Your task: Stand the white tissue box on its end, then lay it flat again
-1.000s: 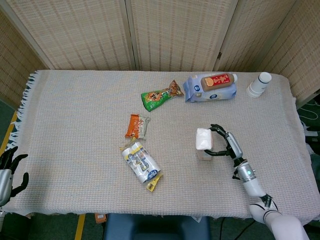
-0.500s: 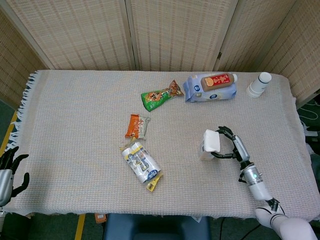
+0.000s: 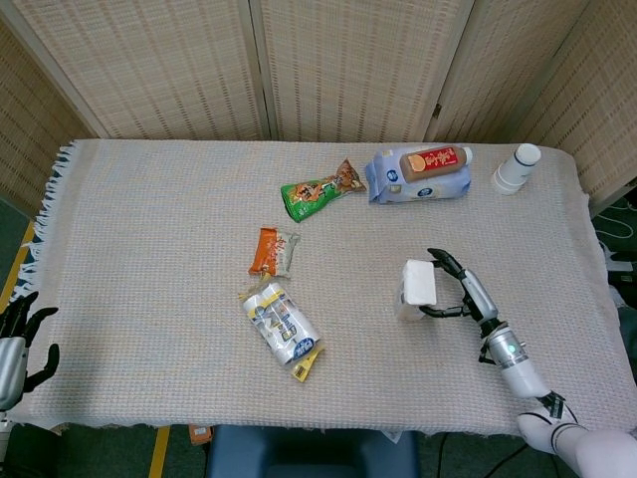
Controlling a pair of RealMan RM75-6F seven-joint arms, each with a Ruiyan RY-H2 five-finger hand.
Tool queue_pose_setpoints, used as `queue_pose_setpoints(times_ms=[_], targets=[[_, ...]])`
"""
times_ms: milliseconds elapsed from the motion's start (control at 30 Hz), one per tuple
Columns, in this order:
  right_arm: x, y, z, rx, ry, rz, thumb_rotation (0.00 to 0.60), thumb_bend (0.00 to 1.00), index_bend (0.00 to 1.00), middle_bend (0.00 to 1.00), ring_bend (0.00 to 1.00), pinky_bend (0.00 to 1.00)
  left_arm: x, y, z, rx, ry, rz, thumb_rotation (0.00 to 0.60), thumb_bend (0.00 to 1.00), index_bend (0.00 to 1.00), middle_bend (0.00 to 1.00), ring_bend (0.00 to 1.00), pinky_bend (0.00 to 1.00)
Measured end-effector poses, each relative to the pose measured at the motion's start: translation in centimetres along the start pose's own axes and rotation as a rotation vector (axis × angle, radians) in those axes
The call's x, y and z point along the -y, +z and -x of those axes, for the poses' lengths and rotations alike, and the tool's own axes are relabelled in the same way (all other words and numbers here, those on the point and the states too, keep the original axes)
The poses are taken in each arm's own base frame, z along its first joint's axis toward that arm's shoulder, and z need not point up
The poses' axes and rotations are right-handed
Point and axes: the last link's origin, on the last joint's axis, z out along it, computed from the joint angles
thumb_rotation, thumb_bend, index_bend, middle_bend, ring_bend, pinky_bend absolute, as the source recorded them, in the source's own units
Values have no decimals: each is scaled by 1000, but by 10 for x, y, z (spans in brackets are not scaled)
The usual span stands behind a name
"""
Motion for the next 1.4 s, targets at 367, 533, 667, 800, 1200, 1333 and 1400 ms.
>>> queue_pose_setpoints(times_ms=[367,533,667,800,1200,1333,1400], targets=[[8,-1,-8,46,-33,36,600,29,0,85,40,0,0,0,0,-1,2,-1,600,489,234,0,0,119],[13,-3,-15,53,-58,40,600,0,0,30,0,0,0,0,0,-1,2,0,600,489,234,0,0,120],[23,-6,-22,51,-71,21,600,0,0,3,0,0,0,0,-1,-3,0,0,600,489,235,0,0,120],[39,-10,-28,50,-106,-4,600,0,0,0,0,0,-1,0,-2,-5,-2,3,600,488,235,0,0,119],[124,-18,-25,1,-400,-17,600,0,0,0,0,0,-1,-1,-4,-8,-4,1,600,489,235,0,0,119],[158,-13,-29,-34,-626,75,600,0,0,0,0,0,-1,-2,-4,-9,0,-3,600,489,235,0,0,120],[171,-10,-30,-44,-705,137,600,0,0,0,0,0,0,-2,-6,-14,-1,-6,600,489,236,0,0,120]])
